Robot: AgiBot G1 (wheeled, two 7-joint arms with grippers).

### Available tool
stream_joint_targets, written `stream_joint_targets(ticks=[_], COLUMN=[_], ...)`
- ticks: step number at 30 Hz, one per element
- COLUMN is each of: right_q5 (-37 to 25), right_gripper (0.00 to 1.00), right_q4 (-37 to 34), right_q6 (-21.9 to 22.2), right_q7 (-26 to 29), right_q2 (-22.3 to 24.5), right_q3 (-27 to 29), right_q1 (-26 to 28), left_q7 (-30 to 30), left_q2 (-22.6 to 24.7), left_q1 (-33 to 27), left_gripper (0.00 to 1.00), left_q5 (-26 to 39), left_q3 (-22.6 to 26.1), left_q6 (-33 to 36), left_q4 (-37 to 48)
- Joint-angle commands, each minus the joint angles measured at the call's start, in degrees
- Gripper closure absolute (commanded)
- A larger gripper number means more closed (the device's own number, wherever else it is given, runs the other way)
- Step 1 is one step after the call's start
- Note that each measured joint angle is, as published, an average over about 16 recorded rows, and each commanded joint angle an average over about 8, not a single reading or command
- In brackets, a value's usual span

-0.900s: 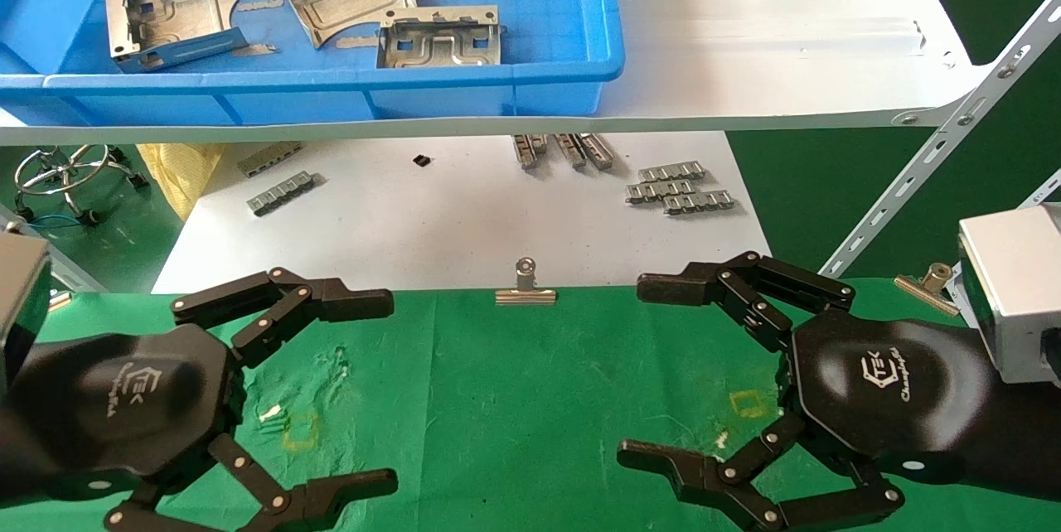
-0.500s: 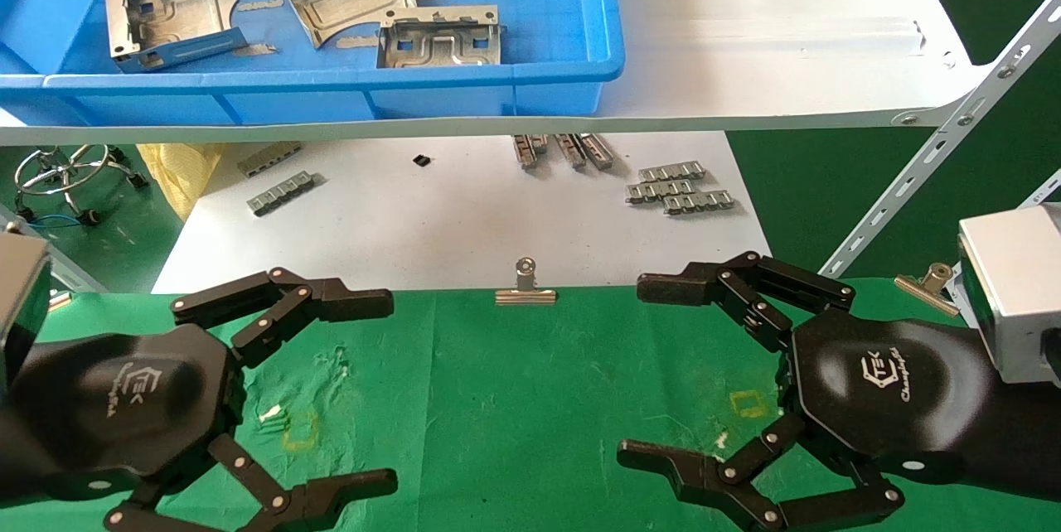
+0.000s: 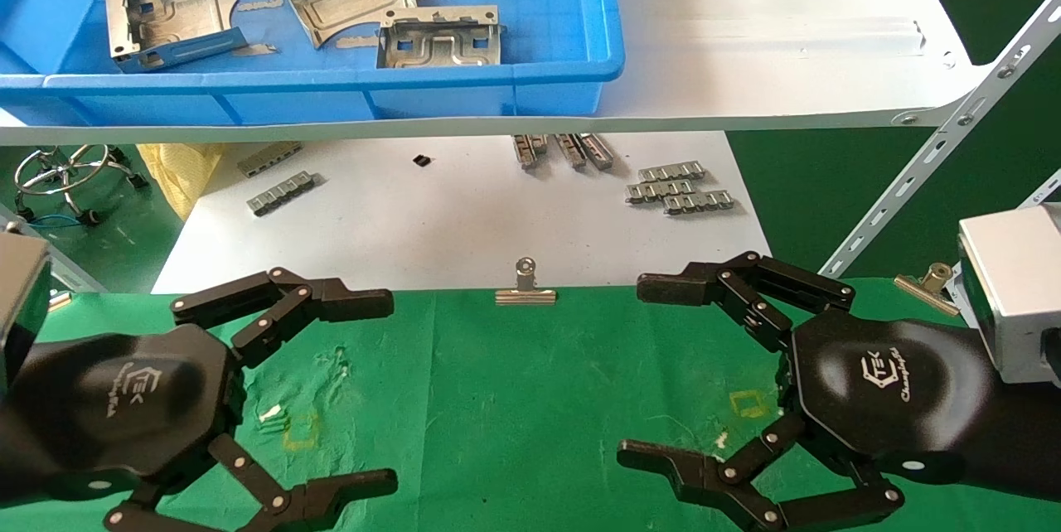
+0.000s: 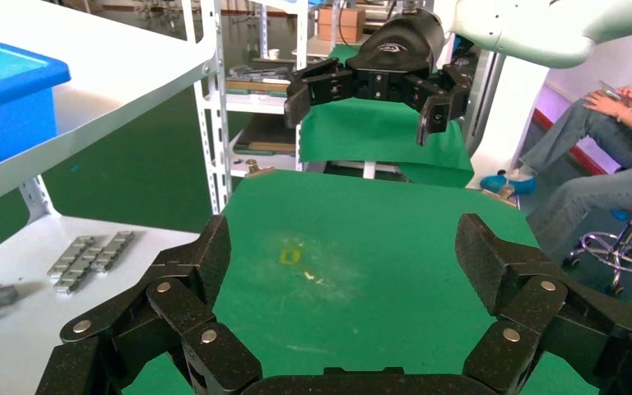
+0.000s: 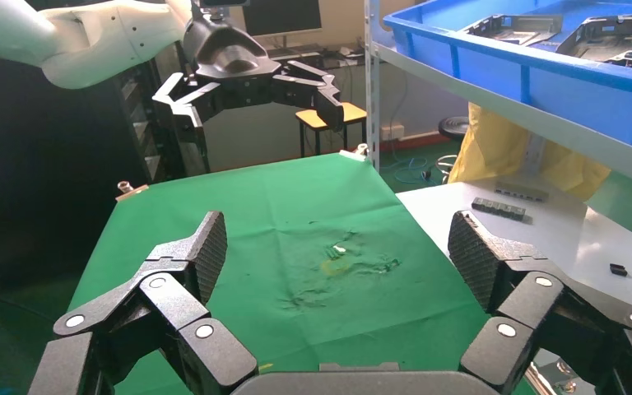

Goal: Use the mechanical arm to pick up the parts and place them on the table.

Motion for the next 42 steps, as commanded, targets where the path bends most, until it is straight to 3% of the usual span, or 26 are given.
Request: stream_joint_targets(ticks=[1,6,42], right_q5=[0.0,0.0,0.0], right_gripper=[0.37,1.0,1.0], right_q4=[0.0,0.0,0.0], right_q6=[0.0,0.0,0.0], right_q7=[0.0,0.0,0.0], right_q2=[0.0,0.0,0.0], right_q3=[0.0,0.0,0.0], right_q1=[0.0,0.0,0.0], left_q7=[0.0,0.0,0.0], left_q2=[0.0,0.0,0.0], left_q1=[0.0,0.0,0.0], left_gripper=[0.0,0.0,0.0], left_q5=[0.0,0.0,0.0], left_q3=[0.0,0.0,0.0], left_q6=[0.0,0.0,0.0], left_q4=[0.0,0.0,0.0])
